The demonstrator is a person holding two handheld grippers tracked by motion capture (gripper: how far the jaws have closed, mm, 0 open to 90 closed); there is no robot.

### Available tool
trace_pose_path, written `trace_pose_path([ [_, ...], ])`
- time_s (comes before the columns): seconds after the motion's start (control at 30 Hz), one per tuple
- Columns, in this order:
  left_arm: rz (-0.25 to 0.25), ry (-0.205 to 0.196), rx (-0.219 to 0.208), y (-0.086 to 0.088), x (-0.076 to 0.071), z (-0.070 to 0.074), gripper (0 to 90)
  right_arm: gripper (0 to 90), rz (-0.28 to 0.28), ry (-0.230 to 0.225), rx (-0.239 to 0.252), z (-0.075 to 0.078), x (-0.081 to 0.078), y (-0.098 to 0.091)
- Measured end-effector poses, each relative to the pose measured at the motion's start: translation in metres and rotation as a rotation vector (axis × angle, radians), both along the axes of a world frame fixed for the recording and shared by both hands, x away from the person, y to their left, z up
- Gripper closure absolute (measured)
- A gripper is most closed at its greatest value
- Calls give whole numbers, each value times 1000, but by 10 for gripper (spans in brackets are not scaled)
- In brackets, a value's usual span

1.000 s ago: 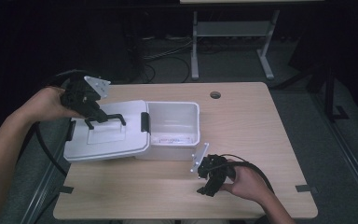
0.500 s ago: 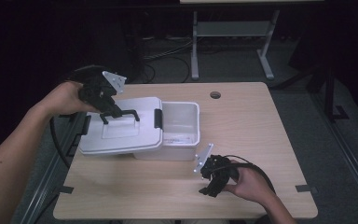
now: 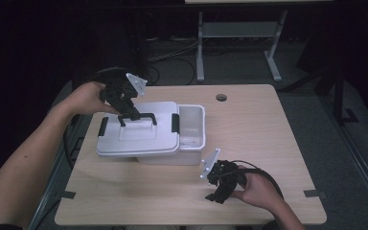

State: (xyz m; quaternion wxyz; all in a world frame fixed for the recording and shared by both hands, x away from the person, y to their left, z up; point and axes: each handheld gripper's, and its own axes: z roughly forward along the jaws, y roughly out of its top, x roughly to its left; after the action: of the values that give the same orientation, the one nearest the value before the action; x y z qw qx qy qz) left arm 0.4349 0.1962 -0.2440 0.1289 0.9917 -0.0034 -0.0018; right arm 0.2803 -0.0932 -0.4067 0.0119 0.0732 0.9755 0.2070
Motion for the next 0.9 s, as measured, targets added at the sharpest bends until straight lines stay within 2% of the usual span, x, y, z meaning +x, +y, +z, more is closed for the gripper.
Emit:
trace_pose_path([
  [0.63,-32,-2,-16,-31,16,2,847,265,-4,3,4,1,-1,-5],
  [0.9,-32,12,-18,-43,21,-3,847,264,-9,3,3,0,0,-8],
])
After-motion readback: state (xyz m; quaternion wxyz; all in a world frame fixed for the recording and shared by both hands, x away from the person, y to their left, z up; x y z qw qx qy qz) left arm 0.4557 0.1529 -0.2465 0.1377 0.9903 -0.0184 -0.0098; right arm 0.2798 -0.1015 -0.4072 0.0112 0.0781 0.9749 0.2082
